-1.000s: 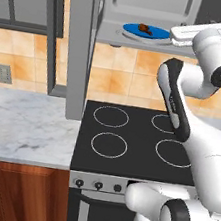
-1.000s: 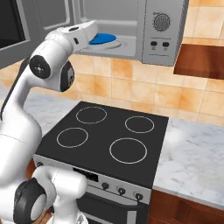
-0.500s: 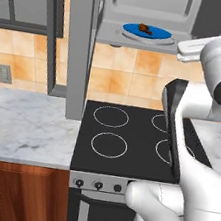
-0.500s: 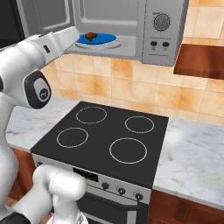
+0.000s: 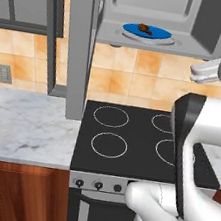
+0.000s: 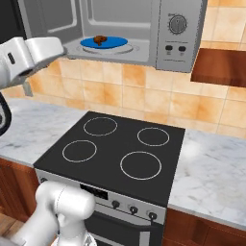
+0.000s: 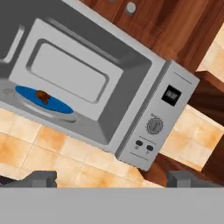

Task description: Transport the chicken drumstick from the fridge to the microwave and turn on the microwave.

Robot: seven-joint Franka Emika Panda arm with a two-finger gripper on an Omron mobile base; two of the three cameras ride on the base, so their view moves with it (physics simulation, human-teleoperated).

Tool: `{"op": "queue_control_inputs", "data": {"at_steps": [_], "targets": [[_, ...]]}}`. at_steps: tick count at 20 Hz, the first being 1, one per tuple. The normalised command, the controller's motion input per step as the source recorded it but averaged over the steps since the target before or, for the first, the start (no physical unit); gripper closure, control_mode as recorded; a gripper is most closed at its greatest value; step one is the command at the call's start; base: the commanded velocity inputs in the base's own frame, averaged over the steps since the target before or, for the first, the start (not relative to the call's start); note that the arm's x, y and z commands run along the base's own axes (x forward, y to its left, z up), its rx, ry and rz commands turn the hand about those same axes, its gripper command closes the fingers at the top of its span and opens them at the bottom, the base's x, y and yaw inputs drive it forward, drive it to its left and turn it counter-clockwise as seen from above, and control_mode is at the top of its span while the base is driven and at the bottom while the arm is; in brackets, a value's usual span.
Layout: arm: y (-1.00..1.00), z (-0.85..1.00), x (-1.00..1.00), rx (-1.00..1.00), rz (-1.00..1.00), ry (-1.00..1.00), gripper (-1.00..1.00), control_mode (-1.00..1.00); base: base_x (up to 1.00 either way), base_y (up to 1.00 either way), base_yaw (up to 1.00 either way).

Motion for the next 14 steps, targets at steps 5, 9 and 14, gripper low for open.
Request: {"op": "queue_control_inputs", "data": {"at_steps": [5,9,14], "targets": [[0.02,-0.62,-0.74,-0.24,-0.02,0.35,-1.0,-1.0,0.0,0.0,0.0],[0.17,-0.64,-0.61,-0.31,0.0,0.24,-1.0,-1.0,0.0,0.0,0.0],[0.01,-0.53,-0.69,-0.27,0.0,0.02,-1.0,-1.0,0.0,0.0,0.0]]}}
